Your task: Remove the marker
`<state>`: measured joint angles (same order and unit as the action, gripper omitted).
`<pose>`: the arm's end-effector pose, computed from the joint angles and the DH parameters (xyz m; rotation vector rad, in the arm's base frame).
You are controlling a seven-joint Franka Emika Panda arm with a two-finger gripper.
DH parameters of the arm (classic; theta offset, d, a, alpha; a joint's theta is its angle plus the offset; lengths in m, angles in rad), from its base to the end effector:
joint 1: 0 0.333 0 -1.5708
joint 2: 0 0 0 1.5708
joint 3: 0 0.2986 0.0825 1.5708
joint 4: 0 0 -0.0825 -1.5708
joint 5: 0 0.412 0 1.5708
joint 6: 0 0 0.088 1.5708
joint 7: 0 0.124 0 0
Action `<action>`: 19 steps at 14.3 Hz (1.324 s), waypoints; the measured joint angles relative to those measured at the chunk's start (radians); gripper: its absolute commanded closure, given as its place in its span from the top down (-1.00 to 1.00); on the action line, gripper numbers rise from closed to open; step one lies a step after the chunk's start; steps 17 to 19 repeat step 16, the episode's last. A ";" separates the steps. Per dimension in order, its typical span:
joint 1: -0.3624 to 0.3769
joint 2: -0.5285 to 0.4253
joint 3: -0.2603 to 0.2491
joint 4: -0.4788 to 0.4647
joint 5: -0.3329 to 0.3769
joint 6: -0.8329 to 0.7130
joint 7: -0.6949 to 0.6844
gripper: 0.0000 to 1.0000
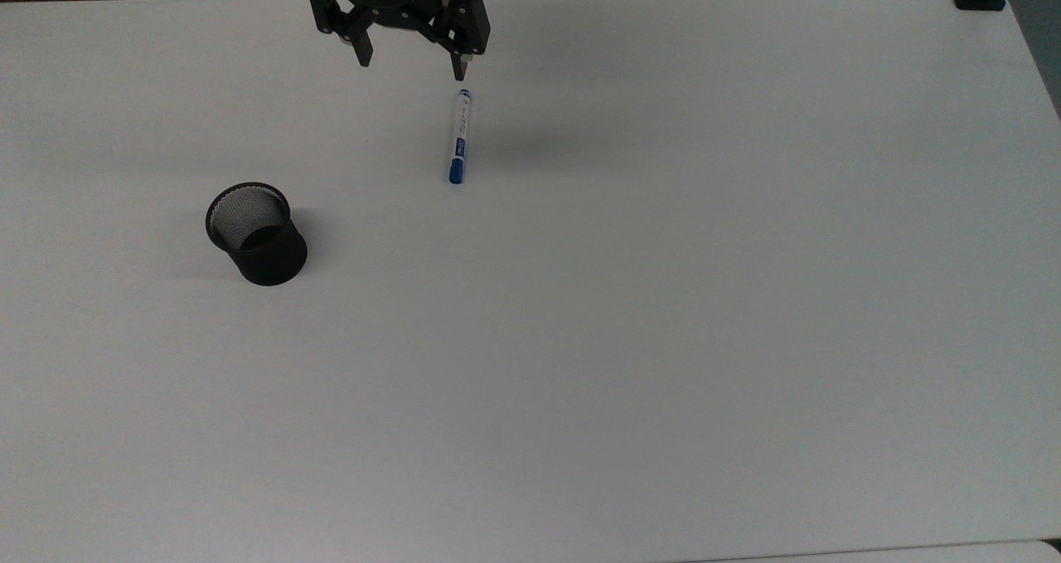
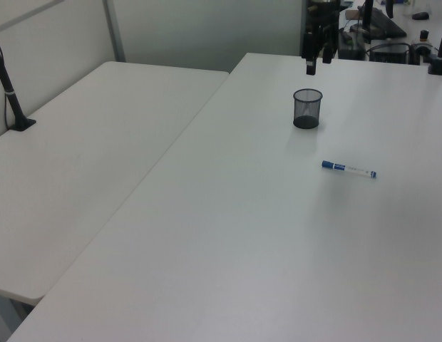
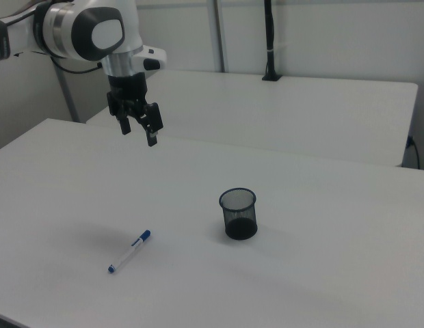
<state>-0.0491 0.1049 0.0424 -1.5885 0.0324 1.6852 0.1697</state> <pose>0.6193 -0.0015 0.5282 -3.0931 0.2798 0.0172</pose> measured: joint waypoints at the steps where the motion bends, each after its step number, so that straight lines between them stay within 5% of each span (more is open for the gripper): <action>1: 0.000 0.000 0.002 0.000 -0.007 0.000 0.006 1.00; 19: -0.001 0.000 0.008 -0.010 -0.013 0.000 0.011 1.00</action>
